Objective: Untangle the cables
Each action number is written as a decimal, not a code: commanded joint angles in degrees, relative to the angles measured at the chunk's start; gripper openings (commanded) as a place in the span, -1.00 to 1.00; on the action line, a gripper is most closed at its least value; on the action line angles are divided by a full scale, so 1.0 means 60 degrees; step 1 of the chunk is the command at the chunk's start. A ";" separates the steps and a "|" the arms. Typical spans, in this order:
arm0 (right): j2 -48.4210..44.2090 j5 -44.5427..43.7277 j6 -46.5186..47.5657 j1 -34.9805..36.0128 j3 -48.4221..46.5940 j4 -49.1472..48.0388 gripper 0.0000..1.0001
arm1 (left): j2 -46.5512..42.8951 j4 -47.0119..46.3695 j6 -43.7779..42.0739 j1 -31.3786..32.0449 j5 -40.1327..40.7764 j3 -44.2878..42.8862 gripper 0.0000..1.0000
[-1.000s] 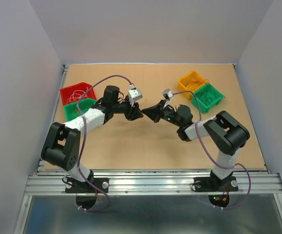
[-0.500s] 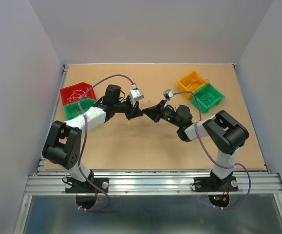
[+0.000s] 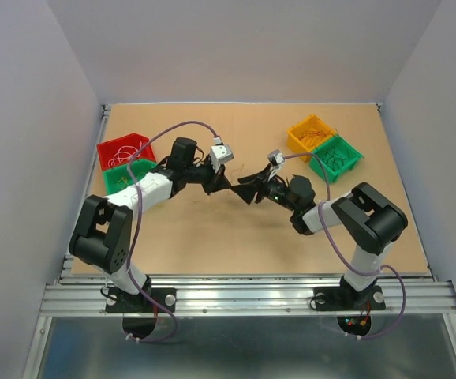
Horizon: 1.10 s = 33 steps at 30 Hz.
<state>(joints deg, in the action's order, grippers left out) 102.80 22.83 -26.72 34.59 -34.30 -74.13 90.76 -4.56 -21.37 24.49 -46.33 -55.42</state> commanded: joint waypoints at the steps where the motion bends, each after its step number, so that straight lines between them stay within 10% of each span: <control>1: -0.0901 -0.0742 0.0483 0.0065 0.0633 -0.4213 0.17 | -0.0988 0.0288 0.0278 0.0020 0.1036 -0.0445 -1.00; 19: -0.1885 -0.0861 0.0879 0.0051 0.1484 -0.4066 0.15 | -0.4404 0.1463 -0.0745 -0.3727 0.1540 -0.0710 -1.00; 33: -0.2163 -0.0948 0.0996 0.0065 0.1733 -0.4066 0.13 | -0.2106 -0.0076 0.0602 -0.6349 -0.0903 -0.1325 -1.00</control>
<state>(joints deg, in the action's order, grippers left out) 92.23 17.93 -22.31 34.59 -25.50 -74.13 76.20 -2.66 -19.35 -10.22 -42.74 -60.55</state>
